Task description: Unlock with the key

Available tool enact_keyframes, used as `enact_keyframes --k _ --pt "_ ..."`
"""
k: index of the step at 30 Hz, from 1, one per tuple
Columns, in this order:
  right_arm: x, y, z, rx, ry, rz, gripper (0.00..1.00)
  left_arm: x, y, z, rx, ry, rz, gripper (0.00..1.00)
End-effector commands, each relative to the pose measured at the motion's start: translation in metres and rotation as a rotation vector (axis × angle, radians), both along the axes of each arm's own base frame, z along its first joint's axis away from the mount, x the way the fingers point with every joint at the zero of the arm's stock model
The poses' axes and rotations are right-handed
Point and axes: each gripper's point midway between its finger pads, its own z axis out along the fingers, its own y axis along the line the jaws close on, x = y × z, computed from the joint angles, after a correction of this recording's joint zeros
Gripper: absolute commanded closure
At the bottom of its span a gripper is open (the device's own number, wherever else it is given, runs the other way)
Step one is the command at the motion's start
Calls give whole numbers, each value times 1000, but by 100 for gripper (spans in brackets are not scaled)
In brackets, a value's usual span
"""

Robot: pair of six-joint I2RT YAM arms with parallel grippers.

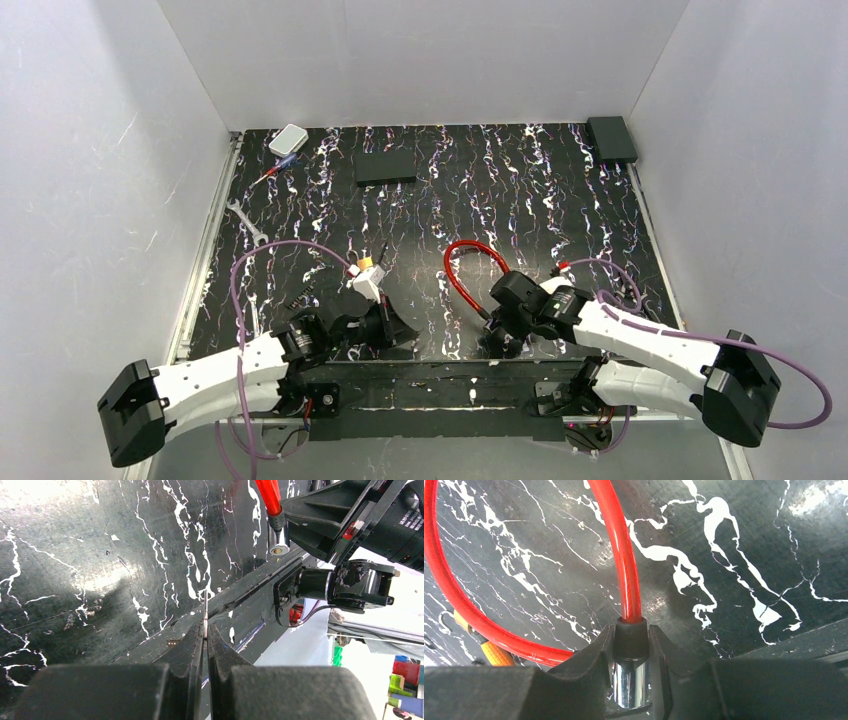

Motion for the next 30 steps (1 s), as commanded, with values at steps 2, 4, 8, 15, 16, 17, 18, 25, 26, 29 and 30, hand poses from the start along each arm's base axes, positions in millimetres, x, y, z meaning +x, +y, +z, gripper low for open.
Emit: enact_keyframes --k 2,4,8,15,16,17,18,25,26,29,30 --pt "2 9 5 117 4 -84 99 0 -15 18 -53 2 -11 100" --pt "1 15 4 144 13 -80 99 -1 -19 18 -59 14 -19 100" --pt "1 23 3 176 27 -81 99 -2 -28 21 -118 30 -17 100" --pt "3 36 4 255 34 -100 99 0 -36 18 -176 56 10 100" --pt "4 37 4 265 35 -106 99 0 -37 19 -184 57 13 100" --pt "5 40 5 280 33 -108 99 1 -38 19 -190 60 16 100" --pt "6 42 6 290 32 -111 99 1 -38 18 -193 63 20 100" --pt "12 53 15 356 21 -130 99 6 -43 24 -249 66 50 100" --pt "13 54 17 360 17 -131 99 8 -43 24 -255 65 57 100" --pt "16 58 23 369 8 -131 99 10 -45 25 -265 60 63 100" --pt "17 59 24 372 7 -131 99 10 -46 25 -267 59 61 100"
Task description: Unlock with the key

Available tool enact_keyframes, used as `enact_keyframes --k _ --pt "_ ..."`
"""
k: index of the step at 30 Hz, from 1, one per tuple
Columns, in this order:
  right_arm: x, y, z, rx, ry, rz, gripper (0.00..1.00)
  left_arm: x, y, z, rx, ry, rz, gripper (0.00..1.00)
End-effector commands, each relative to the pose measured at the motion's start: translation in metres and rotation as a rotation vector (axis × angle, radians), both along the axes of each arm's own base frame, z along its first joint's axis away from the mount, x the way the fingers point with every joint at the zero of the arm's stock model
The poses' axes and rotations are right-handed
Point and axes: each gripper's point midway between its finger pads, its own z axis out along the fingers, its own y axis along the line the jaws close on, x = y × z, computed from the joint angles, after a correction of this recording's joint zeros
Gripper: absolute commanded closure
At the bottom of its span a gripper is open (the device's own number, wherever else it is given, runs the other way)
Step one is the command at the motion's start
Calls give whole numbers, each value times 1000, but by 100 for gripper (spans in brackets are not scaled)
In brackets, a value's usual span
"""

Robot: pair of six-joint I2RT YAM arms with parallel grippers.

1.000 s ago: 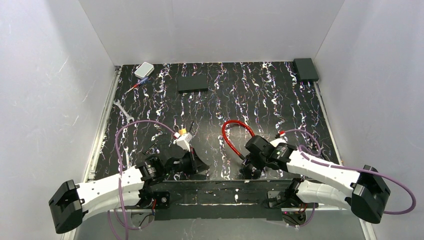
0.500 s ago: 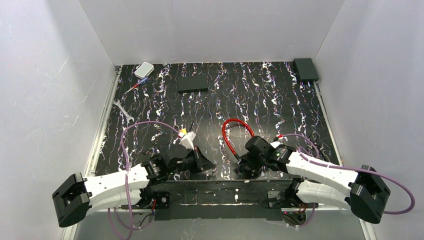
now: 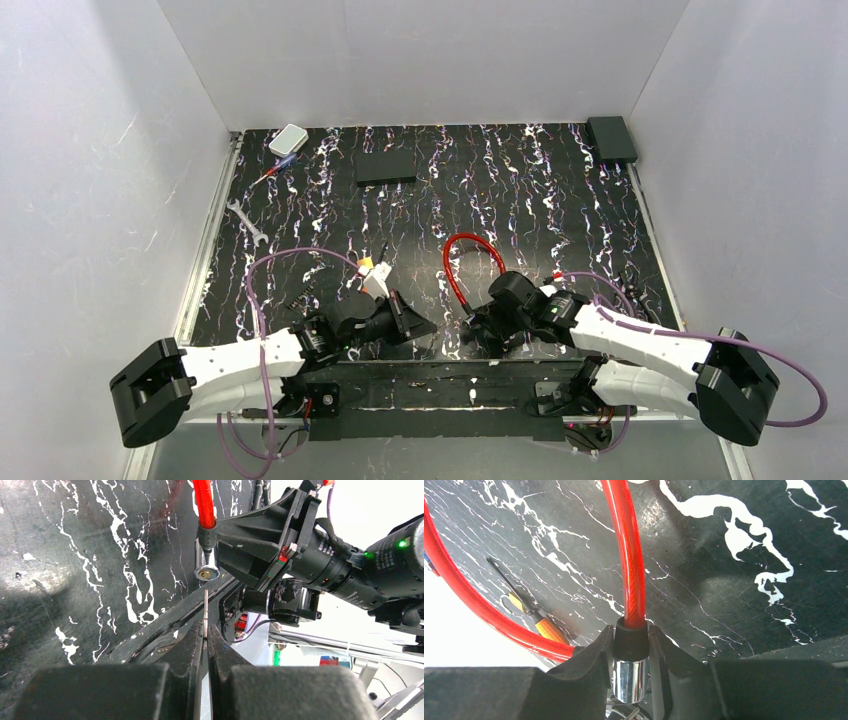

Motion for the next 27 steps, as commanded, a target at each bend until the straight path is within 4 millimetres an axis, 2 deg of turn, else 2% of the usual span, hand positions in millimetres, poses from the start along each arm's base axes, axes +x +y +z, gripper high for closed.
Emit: enact_keyframes --k 1,27 --pt "17 19 25 88 -49 -31 99 5 -6 8 -43 -20 18 100" --pt "20 32 32 127 -43 -25 99 7 -17 -9 -38 14 17 100"
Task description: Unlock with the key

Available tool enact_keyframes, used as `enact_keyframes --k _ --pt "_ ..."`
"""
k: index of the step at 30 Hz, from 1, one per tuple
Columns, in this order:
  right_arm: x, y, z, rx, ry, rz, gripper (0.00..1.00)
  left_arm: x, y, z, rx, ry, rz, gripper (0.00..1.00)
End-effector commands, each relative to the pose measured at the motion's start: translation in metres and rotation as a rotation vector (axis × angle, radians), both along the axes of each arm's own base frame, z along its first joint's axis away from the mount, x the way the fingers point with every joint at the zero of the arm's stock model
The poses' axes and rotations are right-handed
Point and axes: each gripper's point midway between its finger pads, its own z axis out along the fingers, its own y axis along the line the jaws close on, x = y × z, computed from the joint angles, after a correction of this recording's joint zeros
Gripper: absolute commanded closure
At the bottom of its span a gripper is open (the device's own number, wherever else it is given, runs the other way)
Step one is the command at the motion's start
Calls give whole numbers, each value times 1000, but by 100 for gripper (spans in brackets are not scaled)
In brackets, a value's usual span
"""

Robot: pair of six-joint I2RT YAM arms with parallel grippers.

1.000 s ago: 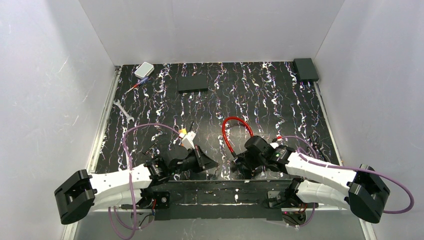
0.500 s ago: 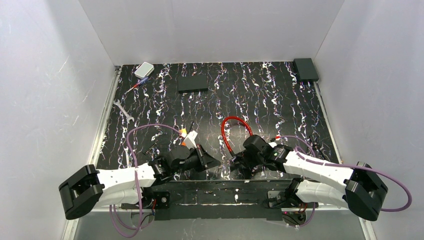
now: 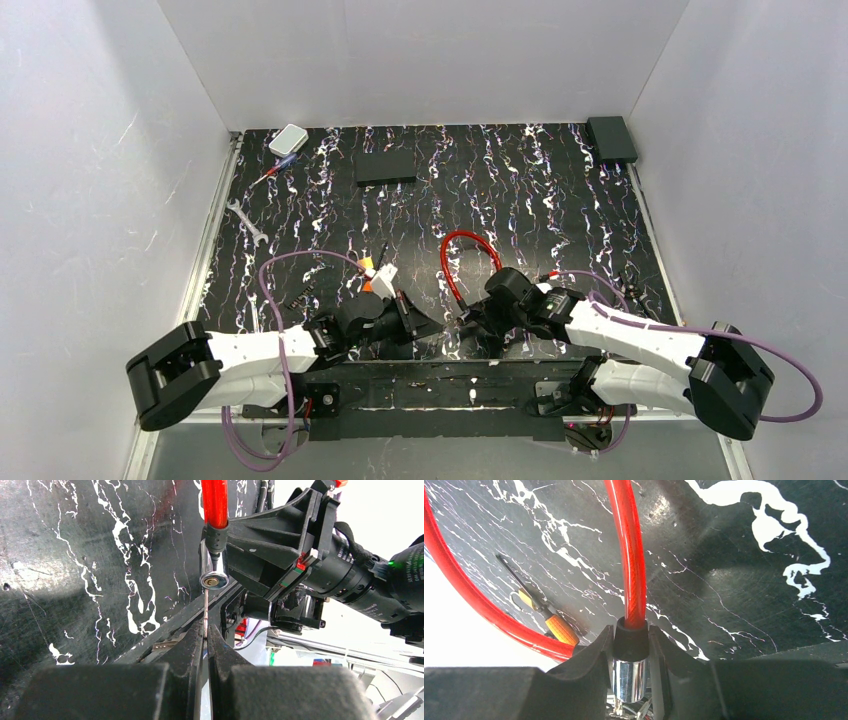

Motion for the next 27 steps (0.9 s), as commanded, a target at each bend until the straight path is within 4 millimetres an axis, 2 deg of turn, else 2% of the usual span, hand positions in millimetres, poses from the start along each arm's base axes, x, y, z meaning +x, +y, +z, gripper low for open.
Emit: enact_keyframes --k 1,27 --pt "14 21 27 96 -50 -11 99 2 -5 3 -17 -13 5 100" --pt "14 25 25 100 -40 -1 99 3 -15 1 -18 -10 -17 100"
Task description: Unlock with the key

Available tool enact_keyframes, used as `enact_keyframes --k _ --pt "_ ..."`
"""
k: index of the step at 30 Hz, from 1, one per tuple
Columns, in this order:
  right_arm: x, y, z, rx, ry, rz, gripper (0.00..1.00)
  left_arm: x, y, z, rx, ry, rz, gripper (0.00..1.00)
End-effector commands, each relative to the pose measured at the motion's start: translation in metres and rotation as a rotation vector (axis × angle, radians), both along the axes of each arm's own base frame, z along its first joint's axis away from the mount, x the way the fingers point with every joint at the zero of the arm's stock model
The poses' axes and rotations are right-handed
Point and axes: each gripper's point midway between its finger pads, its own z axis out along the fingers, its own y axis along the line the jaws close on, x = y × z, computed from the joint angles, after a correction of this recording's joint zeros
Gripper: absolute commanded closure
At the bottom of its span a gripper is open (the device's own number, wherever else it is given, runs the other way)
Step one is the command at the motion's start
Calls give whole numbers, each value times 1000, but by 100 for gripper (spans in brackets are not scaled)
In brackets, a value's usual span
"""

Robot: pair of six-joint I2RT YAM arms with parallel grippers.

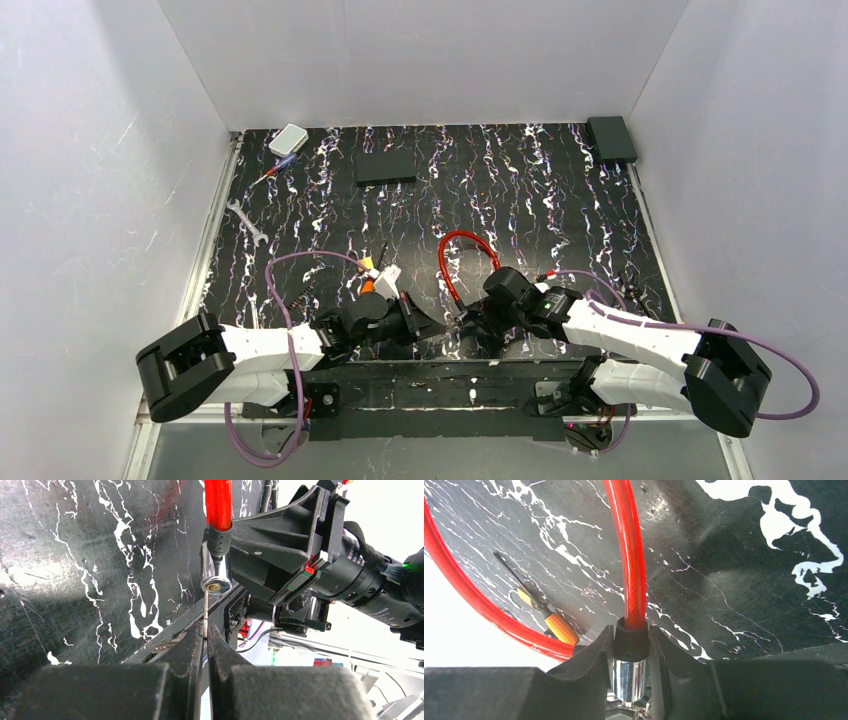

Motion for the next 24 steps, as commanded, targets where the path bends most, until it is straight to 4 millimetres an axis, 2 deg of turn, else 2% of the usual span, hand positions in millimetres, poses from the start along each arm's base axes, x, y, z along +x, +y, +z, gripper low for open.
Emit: enact_keyframes --k 1,24 --pt "13 19 27 87 -51 -10 99 2 -9 11 -27 -20 -12 100" --pt "15 21 28 89 -58 -3 99 2 -13 14 -36 -27 -21 100"
